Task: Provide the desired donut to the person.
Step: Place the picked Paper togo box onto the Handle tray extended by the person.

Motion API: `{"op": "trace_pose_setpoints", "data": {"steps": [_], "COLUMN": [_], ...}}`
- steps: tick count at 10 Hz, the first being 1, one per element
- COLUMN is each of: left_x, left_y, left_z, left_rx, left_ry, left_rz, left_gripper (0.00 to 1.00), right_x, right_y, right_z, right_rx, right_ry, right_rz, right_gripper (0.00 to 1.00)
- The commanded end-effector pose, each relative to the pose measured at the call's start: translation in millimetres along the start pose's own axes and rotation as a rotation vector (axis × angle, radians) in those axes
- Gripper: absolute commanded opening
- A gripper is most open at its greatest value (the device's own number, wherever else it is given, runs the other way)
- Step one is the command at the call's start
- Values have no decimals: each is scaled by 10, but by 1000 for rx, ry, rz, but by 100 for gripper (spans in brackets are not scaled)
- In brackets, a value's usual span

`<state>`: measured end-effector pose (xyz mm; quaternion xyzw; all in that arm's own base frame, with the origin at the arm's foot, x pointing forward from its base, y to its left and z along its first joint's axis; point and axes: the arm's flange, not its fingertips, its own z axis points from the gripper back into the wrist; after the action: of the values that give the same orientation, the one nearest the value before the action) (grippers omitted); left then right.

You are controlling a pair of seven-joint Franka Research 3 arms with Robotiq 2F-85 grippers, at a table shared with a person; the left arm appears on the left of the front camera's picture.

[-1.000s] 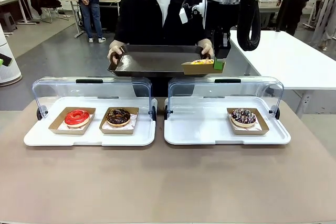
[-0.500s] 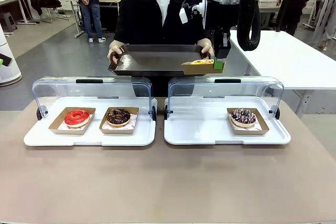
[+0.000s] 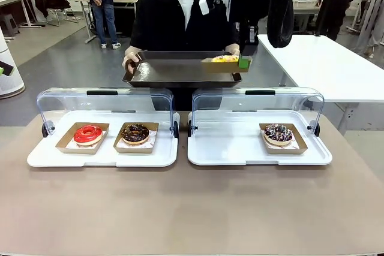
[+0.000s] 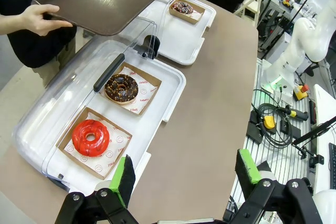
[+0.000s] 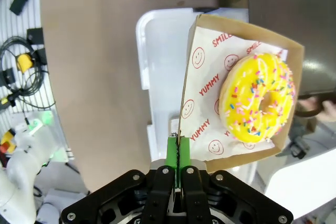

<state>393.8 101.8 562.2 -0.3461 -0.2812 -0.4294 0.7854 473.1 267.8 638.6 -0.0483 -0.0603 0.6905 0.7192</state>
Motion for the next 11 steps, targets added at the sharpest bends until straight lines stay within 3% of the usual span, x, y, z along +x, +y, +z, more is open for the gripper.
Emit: {"op": "trace_pose_setpoints", "data": {"steps": [1, 3, 5, 8, 11], "left_x": [22, 22, 22, 22, 22], "left_y": [-15, -15, -15, -15, -15], "left_z": [10, 10, 10, 10, 10], "left_rx": [-7, -7, -7, -7, -7], "left_ry": [-13, -13, -13, -13, -13], "left_rz": [17, 17, 17, 17, 17], "left_gripper": [100, 100, 100, 100, 100], "right_x": [144, 195, 225, 215, 116], "right_y": [-370, -692, -1069, -1372, -1557], "right_z": [-37, -172, -320, -529, -771], "right_rx": [-36, 0, 9, 10, 45], "right_ry": [9, 5, -62, -95, -89], "right_rz": [28, 53, 142, 198, 159], "right_gripper": [2, 2, 2, 2, 2]}}
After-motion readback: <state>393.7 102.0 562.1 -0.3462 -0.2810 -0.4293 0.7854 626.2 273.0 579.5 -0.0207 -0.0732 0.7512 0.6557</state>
